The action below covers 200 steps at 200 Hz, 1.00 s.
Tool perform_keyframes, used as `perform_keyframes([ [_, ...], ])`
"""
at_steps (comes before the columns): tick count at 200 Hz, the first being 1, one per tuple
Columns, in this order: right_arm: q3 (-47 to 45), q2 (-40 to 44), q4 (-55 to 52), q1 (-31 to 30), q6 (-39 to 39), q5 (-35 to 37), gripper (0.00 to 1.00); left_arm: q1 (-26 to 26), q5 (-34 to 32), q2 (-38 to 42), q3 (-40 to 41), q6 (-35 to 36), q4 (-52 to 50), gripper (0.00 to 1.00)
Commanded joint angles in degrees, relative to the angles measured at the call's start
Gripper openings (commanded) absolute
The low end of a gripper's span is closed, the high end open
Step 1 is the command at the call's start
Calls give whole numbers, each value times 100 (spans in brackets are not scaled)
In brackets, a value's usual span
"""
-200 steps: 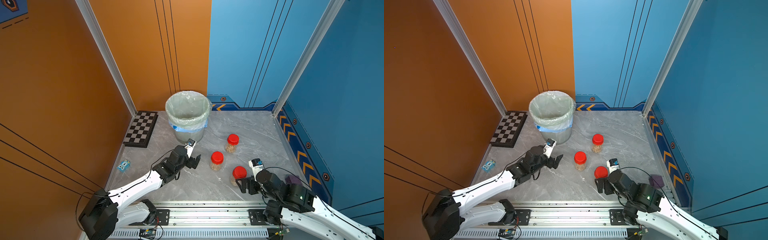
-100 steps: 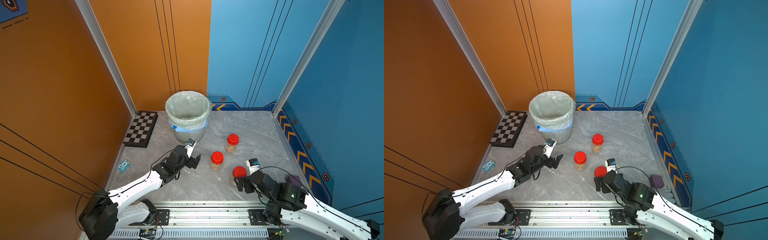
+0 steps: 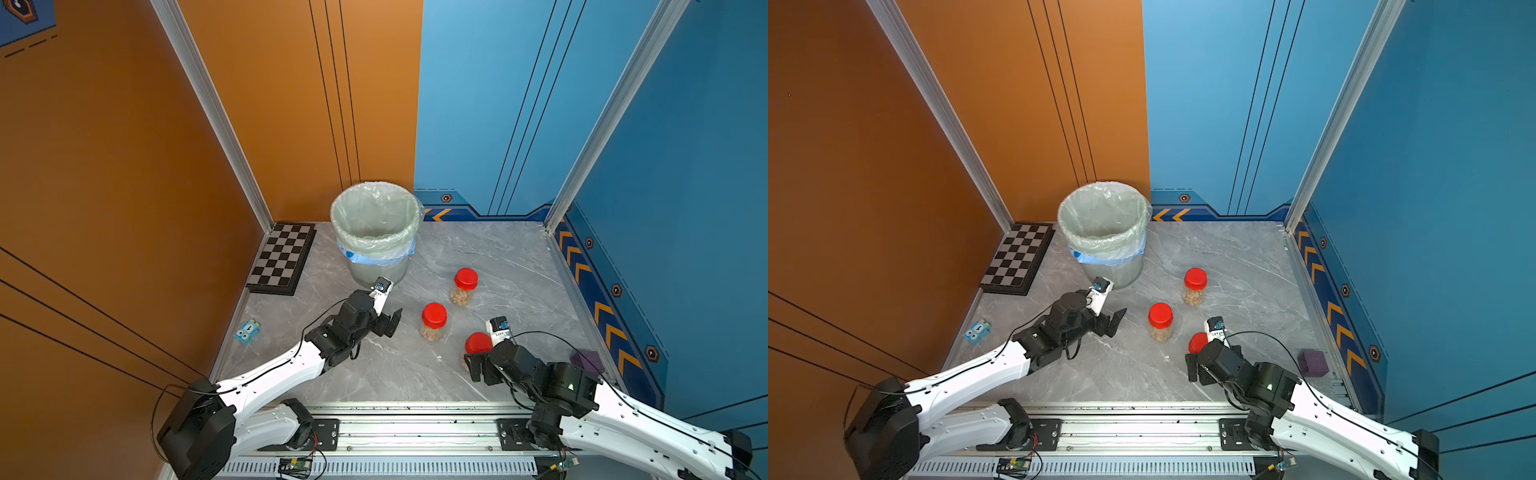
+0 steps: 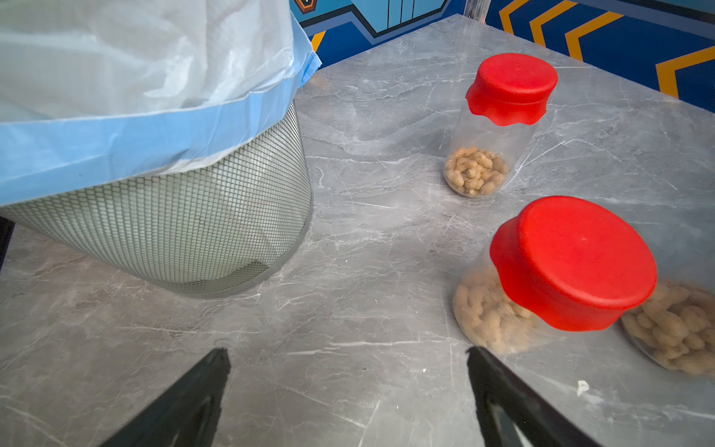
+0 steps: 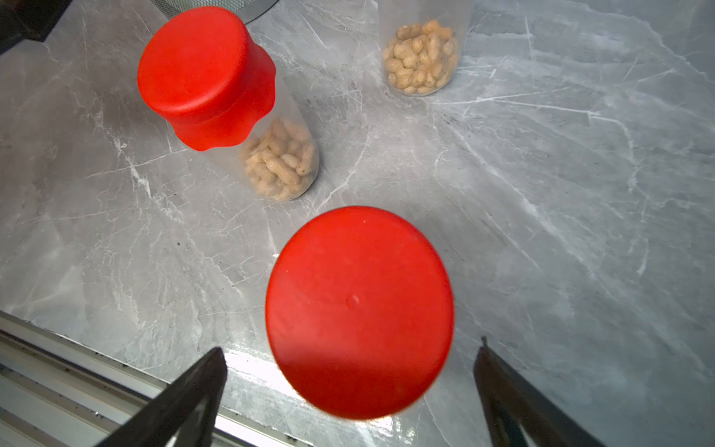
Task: Empty moldy peanuts from jars
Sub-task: Pick up the jar from the center of the board.
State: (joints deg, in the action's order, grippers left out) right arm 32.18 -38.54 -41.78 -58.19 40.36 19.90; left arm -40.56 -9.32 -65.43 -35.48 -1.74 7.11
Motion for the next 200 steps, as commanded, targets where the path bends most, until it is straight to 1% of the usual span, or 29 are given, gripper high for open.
perform_keyframes([
  [1,-41,-246,283,-43,-220,326,100,2,136,-14,-39,34,133,98],
  [52,-171,-553,518,-39,-244,495,100,-5,167,21,-26,46,157,98],
  [139,-418,-628,929,196,-354,263,100,-5,141,61,31,55,170,98],
  [200,-518,-831,1212,370,-458,152,99,-5,97,107,56,63,175,98],
])
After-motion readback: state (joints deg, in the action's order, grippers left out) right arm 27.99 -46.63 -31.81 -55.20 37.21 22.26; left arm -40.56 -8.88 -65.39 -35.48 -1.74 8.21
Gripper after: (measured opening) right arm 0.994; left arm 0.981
